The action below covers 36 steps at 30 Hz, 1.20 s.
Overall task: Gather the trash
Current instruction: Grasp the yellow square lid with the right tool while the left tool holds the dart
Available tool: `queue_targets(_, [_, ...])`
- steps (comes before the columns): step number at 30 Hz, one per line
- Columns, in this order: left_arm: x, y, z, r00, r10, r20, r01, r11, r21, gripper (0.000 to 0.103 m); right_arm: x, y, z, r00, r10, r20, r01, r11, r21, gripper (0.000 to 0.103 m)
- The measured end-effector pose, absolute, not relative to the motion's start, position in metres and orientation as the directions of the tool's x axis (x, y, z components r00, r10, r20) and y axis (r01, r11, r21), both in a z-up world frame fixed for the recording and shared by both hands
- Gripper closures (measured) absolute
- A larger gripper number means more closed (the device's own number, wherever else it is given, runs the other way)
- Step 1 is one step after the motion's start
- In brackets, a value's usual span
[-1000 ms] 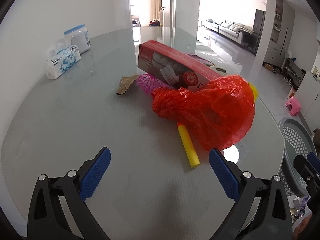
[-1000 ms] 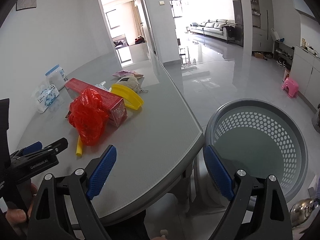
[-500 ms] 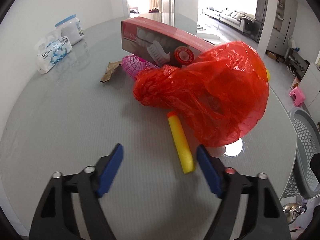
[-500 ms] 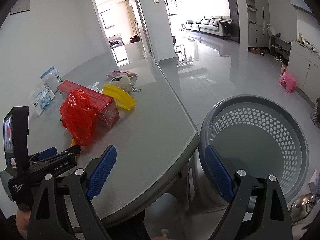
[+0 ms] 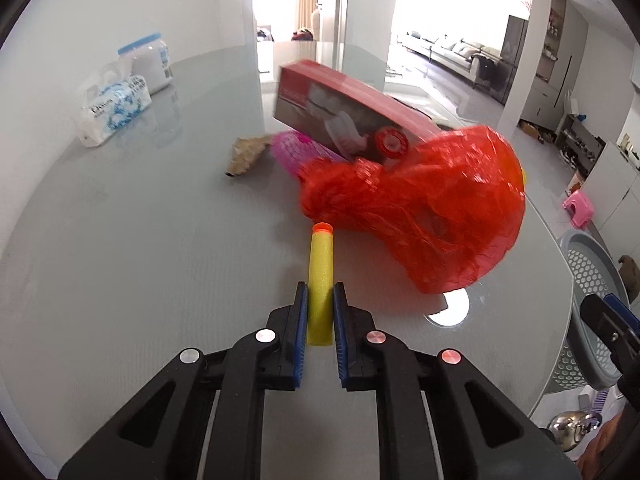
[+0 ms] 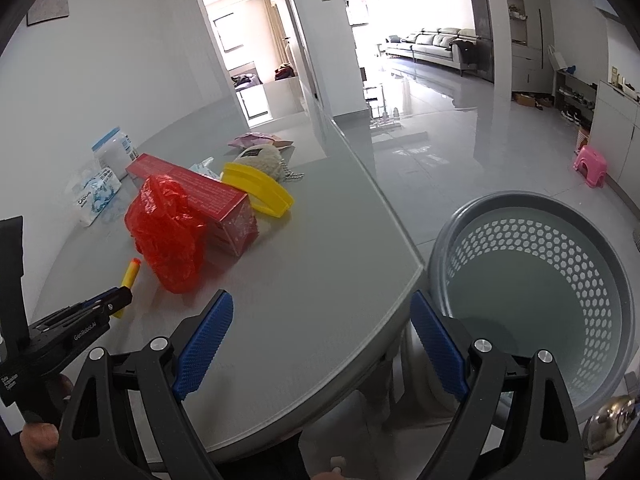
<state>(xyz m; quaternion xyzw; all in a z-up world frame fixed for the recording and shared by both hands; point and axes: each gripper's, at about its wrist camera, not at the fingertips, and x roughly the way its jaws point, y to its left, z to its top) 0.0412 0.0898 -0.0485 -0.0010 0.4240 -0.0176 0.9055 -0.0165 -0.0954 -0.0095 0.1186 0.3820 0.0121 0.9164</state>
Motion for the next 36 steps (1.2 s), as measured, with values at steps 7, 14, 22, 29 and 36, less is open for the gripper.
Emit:
queue_targets(7, [0.042, 0.116, -0.033, 0.687, 0.008, -0.726, -0.013, 1.0, -0.002, 0.09, 0.009, -0.083, -0.002, 0.735, 0.104, -0.67, 0.049, 0.977, 0.205, 0.017])
queue_targets(14, [0.046, 0.122, -0.031, 0.697, -0.006, -0.717, -0.002, 1.0, -0.01, 0.09, 0.052, -0.089, 0.001, 0.738, 0.058, -0.672, 0.082, 0.981, 0.174, 0.017])
queue_targets(22, [0.046, 0.12, -0.034, 0.69, -0.032, -0.723, 0.02, 0.999, -0.025, 0.09, 0.089, -0.088, -0.007, 0.712, 0.051, -0.701, 0.063, 0.989, 0.135, 0.017])
queue_targets(29, [0.053, 0.123, -0.037, 0.679, -0.033, -0.733, 0.012, 0.999, -0.034, 0.09, 0.098, -0.082, -0.008, 0.713, 0.058, -0.699, 0.035, 0.992, 0.119, 0.017])
queue_targets(36, [0.056, 0.124, -0.036, 0.681, -0.033, -0.732, 0.008, 0.999, -0.038, 0.09, 0.107, -0.071, -0.009, 0.708, 0.089, -0.7, -0.001, 0.992, 0.125, 0.017])
